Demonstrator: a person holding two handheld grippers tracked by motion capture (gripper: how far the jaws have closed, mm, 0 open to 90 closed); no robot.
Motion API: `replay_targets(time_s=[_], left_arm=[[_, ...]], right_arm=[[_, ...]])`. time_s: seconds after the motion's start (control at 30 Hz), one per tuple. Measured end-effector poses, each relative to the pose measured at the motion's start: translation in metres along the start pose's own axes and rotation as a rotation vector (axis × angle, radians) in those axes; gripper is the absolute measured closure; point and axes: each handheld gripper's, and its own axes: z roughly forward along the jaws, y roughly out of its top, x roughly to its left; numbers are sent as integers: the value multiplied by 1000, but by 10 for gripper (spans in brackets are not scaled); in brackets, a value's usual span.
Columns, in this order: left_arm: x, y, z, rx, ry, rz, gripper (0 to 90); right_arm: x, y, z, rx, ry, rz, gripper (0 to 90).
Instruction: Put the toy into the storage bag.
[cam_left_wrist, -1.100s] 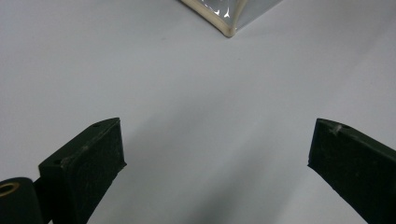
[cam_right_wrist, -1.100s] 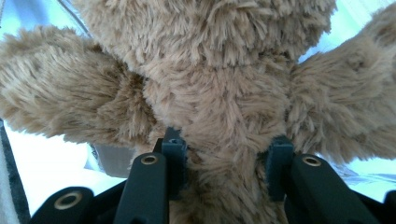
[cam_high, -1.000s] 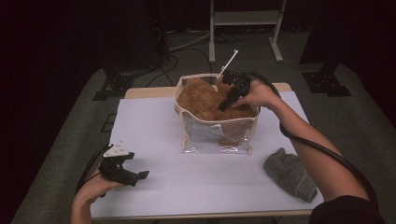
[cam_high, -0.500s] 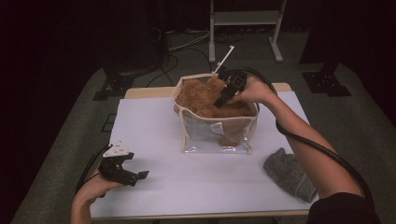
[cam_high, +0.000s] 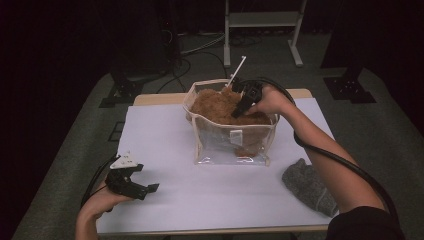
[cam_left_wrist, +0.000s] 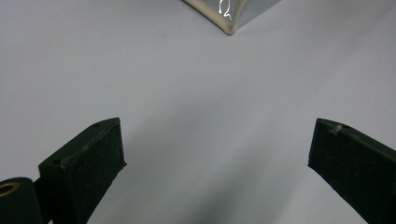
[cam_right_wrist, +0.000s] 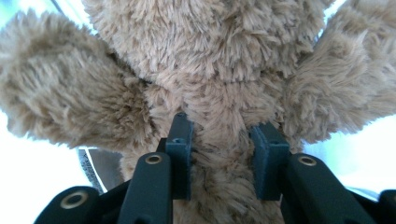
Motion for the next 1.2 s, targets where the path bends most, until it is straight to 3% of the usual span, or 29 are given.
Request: replay_targets(time_s=[0.13,0.33,0.57,0.77,1.0,1.2], left_arm=[[-1,-1,-1,-6,2,-7,27],[-2,-2,-1,0,4,-1,27],[-3,-2,-2,-3,4,2,27],[-3,-2,-3,-9,7,3,27],[-4,0,-3,-23,9,2,27],[-4,-1,-4,-20,9,5,27]], right_arm=[[1,-3,4,26,-8,-15,666],[-1,-6,0,-3,2,12,613],[-5,-10,-13,-99,9,67,445],[-4,-19,-31,-197,27,90,420],[-1,-31,-45,-265,33,98,398],[2,-43,-57,-290,20,93,389]])
